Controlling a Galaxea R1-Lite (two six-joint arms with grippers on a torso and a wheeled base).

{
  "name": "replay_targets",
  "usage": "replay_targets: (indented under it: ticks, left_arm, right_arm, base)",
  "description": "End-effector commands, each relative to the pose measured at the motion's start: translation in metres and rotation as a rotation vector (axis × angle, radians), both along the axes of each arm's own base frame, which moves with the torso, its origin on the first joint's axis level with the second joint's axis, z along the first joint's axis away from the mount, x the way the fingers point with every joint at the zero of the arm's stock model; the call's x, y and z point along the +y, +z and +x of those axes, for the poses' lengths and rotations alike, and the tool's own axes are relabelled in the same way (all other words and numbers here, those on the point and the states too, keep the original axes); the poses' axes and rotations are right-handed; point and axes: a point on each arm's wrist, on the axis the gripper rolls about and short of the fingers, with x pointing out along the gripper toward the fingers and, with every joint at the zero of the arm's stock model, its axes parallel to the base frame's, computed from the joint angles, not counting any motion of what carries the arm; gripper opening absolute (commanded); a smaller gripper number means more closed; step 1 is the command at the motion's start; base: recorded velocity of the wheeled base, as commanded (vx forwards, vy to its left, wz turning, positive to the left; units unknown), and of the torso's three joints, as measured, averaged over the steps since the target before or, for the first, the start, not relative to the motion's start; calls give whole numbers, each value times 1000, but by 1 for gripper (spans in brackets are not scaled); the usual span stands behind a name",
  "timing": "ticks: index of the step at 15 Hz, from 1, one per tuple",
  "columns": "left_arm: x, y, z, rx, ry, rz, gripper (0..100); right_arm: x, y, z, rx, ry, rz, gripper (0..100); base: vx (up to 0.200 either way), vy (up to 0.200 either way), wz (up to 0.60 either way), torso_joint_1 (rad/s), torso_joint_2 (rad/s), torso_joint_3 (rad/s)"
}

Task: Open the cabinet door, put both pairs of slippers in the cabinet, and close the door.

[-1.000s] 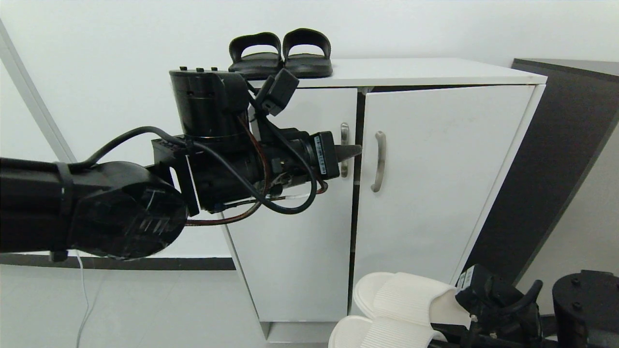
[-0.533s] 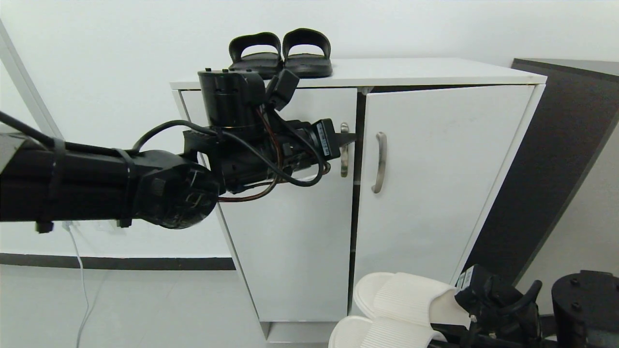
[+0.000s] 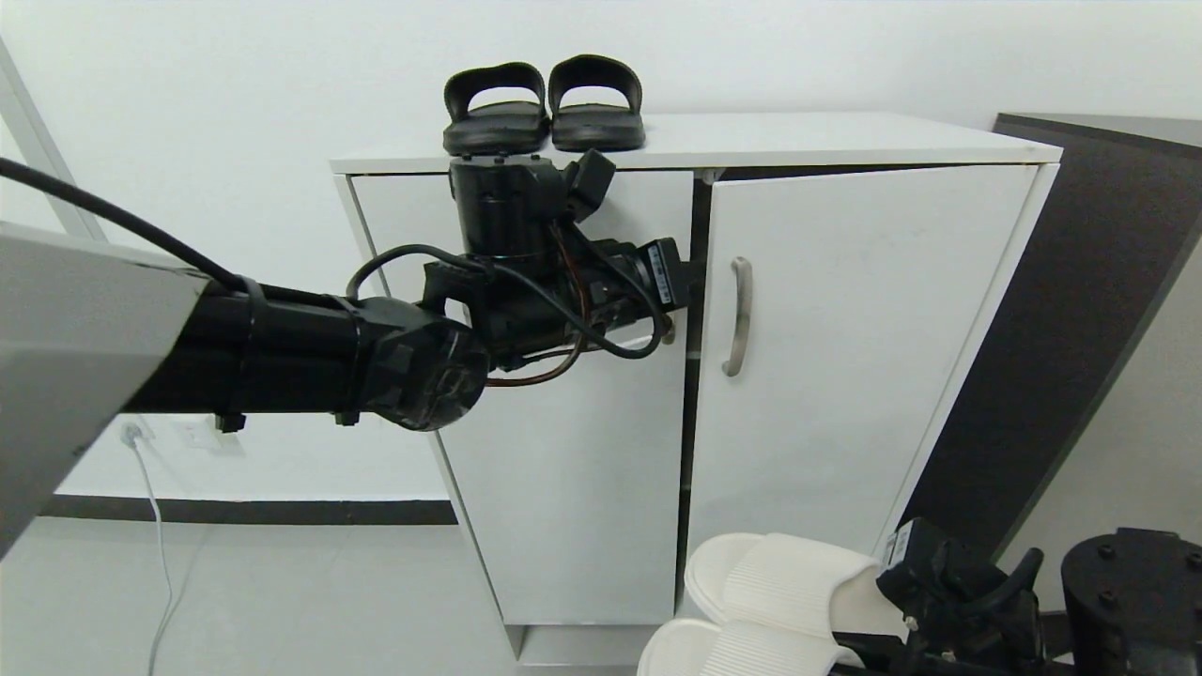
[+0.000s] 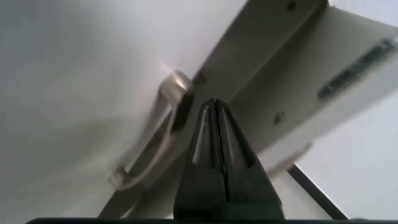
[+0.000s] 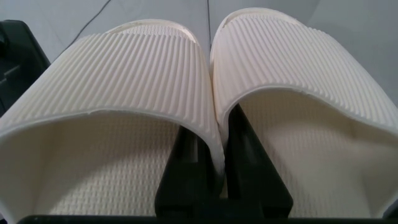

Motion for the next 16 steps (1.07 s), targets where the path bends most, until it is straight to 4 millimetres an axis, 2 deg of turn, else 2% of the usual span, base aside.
replay_targets:
  ticks: [1,2,7,9,10,11,13,15,16]
  left_arm:
    - [-4,-8,6,12,-1,8,0]
    - [-4,-10,6,16,-1,11,0]
    - [-21,-13,-10,24,-50,14,0]
    - [-38,-15,-53,26,-152,17,0]
    - [-43,-14,-66,15,-185,9,0]
    - [-44,-12,-70,5,-194,0,0]
    - [-34,-6,-65,-7,-166,-10,0]
    - [-2,-2,-57,-12,-85,-5,0]
    - [20,3,-61,-13,-45,-8,0]
  right_arm:
    - [1,-2,0,5,4,-6,0]
    - [2,-1,-2,3,12,-5,0]
    - [7,-1,-10,3,58,-5,0]
    - [7,-3,-13,6,71,-10,0]
    - [7,-3,-14,7,75,-11,0]
    - [7,-3,-15,7,78,-11,0]
    - [7,-3,-15,5,77,-9,0]
    - [7,-3,-14,5,74,-9,0]
    - [6,-3,-13,4,65,-10,0]
  base:
    - [0,0,0,0,0,0]
    - [0,0,0,0,0,0]
    - [-200,0,0,1,0,3]
    - [-200,0,0,5,2,0]
    - [-200,0,0,2,-2,7]
    - [-200,0,0,2,7,7]
    - [-200,0,0,2,2,2]
    - [0,0,0,0,0,0]
    - [0,0,0,0,0,0]
